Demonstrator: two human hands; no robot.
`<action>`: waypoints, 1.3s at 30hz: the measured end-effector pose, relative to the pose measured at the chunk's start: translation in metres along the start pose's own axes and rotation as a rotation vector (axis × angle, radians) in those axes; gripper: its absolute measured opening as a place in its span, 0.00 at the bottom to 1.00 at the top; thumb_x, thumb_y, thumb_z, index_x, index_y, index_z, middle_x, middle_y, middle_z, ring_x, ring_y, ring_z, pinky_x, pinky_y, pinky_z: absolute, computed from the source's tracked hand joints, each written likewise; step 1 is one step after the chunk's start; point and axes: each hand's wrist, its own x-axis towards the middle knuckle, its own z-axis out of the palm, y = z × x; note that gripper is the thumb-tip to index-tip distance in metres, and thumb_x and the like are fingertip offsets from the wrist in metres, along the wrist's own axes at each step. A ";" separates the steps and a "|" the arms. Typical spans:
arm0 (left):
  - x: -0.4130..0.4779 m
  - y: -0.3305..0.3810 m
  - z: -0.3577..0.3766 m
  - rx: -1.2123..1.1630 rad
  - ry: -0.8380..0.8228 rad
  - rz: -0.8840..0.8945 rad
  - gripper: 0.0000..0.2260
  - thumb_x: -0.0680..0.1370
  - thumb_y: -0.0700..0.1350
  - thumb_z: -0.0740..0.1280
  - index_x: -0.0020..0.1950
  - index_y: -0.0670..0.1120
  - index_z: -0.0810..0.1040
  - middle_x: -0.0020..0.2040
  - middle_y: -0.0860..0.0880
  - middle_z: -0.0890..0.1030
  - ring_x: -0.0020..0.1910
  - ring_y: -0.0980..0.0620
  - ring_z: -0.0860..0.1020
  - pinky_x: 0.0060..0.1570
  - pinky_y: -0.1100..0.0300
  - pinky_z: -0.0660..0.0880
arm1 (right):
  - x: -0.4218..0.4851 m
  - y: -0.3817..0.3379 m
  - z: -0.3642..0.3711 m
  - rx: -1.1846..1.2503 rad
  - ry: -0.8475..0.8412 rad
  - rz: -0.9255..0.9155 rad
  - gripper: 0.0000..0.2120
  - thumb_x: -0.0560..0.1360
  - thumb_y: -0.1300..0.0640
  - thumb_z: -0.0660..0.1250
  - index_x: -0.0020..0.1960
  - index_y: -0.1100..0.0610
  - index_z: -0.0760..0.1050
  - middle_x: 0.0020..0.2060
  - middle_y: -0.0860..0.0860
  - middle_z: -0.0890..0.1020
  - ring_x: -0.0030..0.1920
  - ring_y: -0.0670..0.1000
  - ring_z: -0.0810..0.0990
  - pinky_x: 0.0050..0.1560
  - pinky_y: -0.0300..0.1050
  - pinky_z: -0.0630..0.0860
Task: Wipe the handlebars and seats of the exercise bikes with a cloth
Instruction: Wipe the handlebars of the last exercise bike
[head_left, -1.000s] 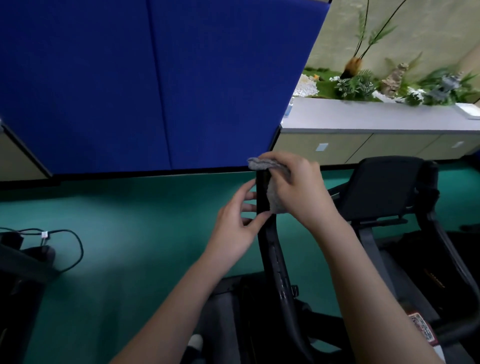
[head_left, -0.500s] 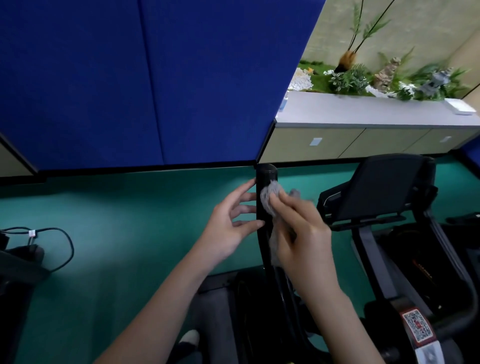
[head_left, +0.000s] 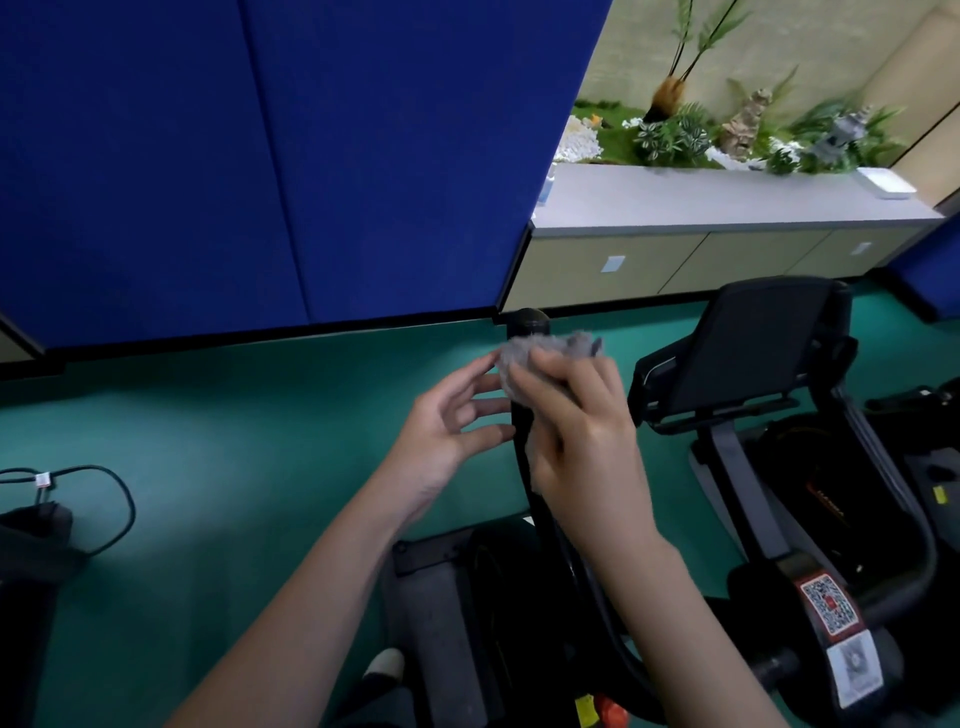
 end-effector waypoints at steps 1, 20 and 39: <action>0.000 0.001 -0.002 -0.002 -0.021 -0.011 0.29 0.71 0.24 0.65 0.67 0.48 0.71 0.60 0.46 0.77 0.54 0.50 0.78 0.50 0.59 0.77 | -0.010 0.002 -0.002 0.013 -0.012 -0.007 0.21 0.67 0.76 0.65 0.57 0.63 0.80 0.51 0.57 0.79 0.50 0.58 0.75 0.48 0.50 0.78; -0.001 0.006 -0.004 0.037 -0.051 -0.022 0.25 0.69 0.37 0.72 0.60 0.62 0.78 0.54 0.57 0.82 0.54 0.54 0.80 0.48 0.63 0.76 | 0.038 0.010 0.010 0.439 0.061 0.584 0.13 0.79 0.62 0.59 0.61 0.56 0.76 0.47 0.45 0.80 0.46 0.36 0.74 0.43 0.19 0.65; -0.003 0.003 -0.001 0.094 -0.006 0.019 0.25 0.69 0.38 0.73 0.62 0.58 0.76 0.56 0.49 0.80 0.55 0.47 0.79 0.54 0.53 0.78 | -0.021 0.021 -0.002 0.663 -0.166 0.698 0.16 0.79 0.64 0.58 0.64 0.55 0.75 0.54 0.46 0.83 0.56 0.42 0.79 0.62 0.47 0.74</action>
